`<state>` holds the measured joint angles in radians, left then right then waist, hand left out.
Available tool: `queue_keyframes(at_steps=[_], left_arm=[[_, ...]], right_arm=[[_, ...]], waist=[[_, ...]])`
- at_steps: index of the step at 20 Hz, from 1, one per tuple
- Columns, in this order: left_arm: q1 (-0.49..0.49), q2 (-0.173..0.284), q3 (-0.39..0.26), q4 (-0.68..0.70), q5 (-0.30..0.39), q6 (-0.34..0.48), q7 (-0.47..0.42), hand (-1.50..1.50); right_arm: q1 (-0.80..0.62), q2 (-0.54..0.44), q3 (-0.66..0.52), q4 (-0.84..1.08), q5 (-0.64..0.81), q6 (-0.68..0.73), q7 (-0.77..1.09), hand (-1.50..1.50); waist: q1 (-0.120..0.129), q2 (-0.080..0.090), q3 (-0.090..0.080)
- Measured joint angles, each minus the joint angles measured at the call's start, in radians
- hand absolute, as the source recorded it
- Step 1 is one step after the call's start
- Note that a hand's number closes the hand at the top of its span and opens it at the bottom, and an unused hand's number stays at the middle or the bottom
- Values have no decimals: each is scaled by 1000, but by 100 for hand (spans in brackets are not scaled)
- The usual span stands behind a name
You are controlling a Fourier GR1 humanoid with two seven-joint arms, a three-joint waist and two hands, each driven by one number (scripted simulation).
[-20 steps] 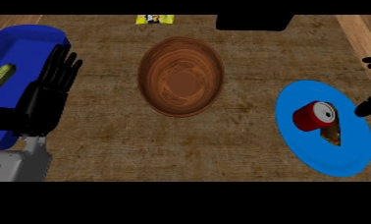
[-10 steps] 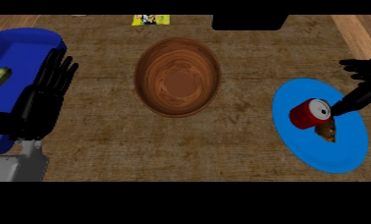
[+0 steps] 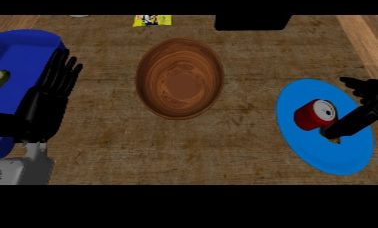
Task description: Pick the can from the plate and place it in the bowl
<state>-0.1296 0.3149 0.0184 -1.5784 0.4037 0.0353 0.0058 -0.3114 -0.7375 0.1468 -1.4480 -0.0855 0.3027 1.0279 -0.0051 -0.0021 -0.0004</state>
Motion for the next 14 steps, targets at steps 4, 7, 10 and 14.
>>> queue_keyframes(at_steps=[4, 7, 10, 14], left_arm=[[9, -10, 17, -12, -4, -16, 8, 0], [20, -22, 25, -22, -17, -27, 9, 0], [33, -27, 36, -44, -17, -35, 21, 0], [14, -35, 50, -35, -26, -49, 34, 0]], right_arm=[[40, 48, -12, 1, 89, -22, -36, -150], [30, 76, -29, 20, 128, -16, -47, -150], [53, 98, -32, 43, 159, -5, -70, -150], [37, 145, -46, 91, 202, 3, -83, -150]], waist=[[4, 1, 0], [6, 1, 0], [7, 1, 0], [7, 2, 1]])
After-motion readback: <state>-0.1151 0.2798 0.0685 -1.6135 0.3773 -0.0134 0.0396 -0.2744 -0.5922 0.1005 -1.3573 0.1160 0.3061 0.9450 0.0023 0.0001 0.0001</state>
